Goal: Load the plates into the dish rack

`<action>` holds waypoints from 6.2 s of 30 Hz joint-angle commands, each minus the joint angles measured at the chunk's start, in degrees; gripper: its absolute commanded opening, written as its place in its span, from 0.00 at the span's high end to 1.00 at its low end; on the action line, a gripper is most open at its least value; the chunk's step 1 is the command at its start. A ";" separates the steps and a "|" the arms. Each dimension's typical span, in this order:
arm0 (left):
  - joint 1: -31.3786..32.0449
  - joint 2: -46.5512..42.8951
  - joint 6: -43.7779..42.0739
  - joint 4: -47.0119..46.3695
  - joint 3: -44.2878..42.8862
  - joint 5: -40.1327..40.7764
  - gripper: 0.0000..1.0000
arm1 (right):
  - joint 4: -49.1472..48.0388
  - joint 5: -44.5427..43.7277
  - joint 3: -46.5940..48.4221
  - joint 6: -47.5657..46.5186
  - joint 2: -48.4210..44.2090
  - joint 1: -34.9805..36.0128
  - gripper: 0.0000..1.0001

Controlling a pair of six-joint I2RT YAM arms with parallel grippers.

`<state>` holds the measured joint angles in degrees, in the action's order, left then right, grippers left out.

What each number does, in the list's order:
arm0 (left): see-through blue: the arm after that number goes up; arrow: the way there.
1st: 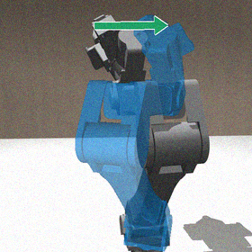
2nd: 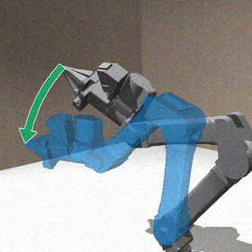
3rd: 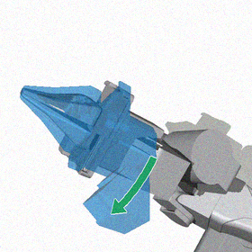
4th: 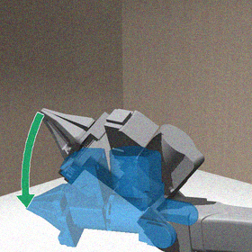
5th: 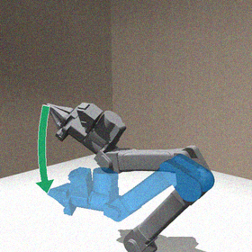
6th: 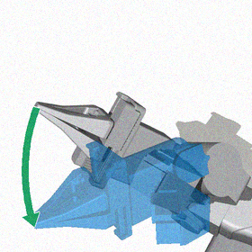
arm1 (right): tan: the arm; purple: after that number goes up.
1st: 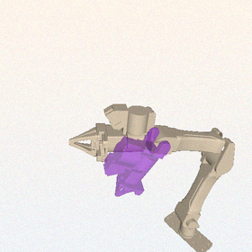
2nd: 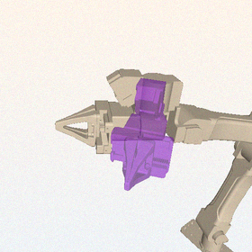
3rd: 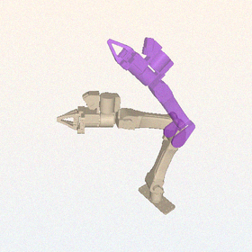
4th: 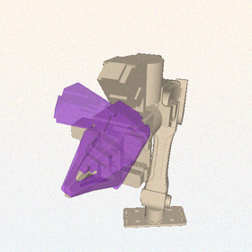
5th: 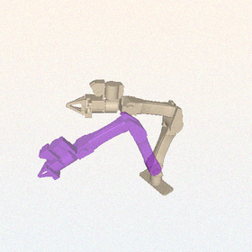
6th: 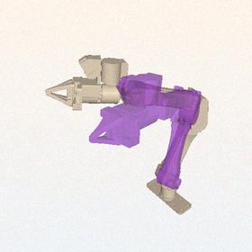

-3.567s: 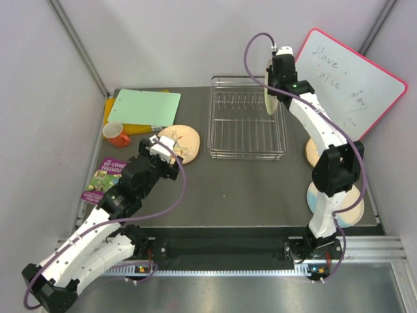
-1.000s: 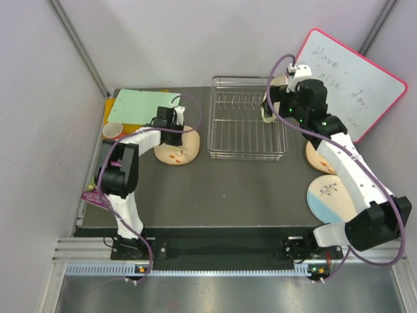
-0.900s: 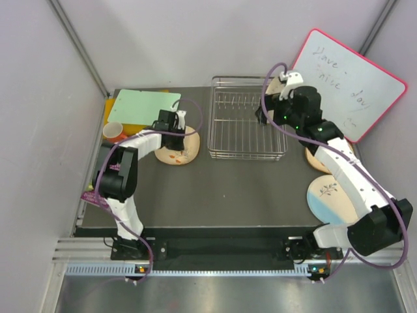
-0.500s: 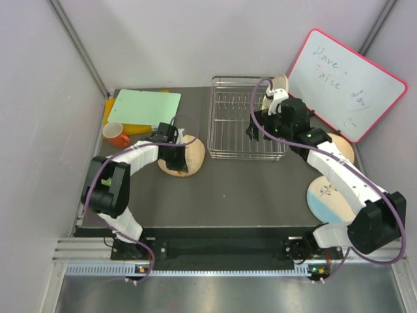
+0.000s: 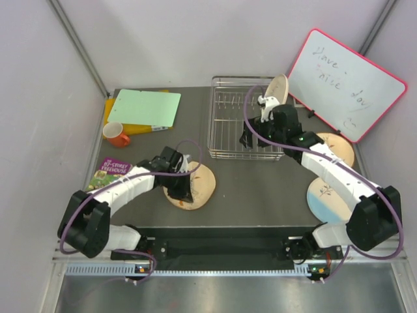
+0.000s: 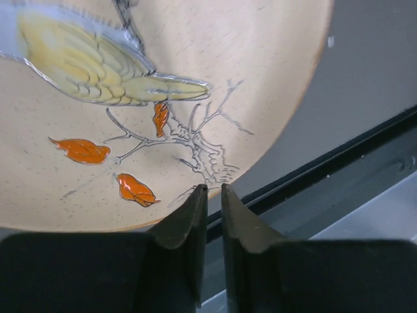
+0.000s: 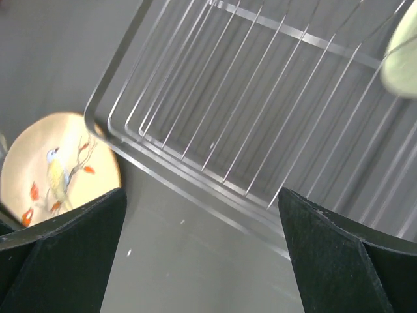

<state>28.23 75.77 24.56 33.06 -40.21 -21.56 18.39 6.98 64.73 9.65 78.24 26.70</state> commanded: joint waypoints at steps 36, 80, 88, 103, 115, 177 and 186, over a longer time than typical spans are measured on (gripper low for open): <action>-23.57 10.37 7.70 -11.44 -1.20 0.12 0.41 | -48.63 2.87 -35.29 48.18 6.13 17.51 0.00; -4.15 -0.80 18.42 -19.52 14.37 -4.54 0.45 | -69.89 11.56 -27.03 46.51 17.48 25.86 0.34; -3.36 0.52 18.69 -20.84 14.45 -5.16 0.46 | -72.53 13.05 -23.60 45.28 20.02 26.47 0.45; -3.53 -1.85 17.98 -20.58 15.07 -3.05 0.45 | -68.50 19.56 -25.88 37.73 16.86 28.23 1.00; -7.40 -3.25 14.38 -21.02 14.01 1.17 0.46 | -55.49 28.17 -22.37 20.85 16.68 32.54 0.96; -15.57 8.96 -26.31 -13.99 -2.16 -31.35 1.00 | -43.43 33.52 -17.27 9.25 14.93 16.46 0.38; -15.04 8.61 -36.25 -10.99 -4.00 -29.15 1.00 | -48.53 46.08 -16.21 13.90 16.42 14.00 0.78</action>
<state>11.84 84.60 -9.87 22.70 -41.15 -50.24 -14.22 37.63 43.42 20.05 95.64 39.31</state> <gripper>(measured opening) 0.087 0.267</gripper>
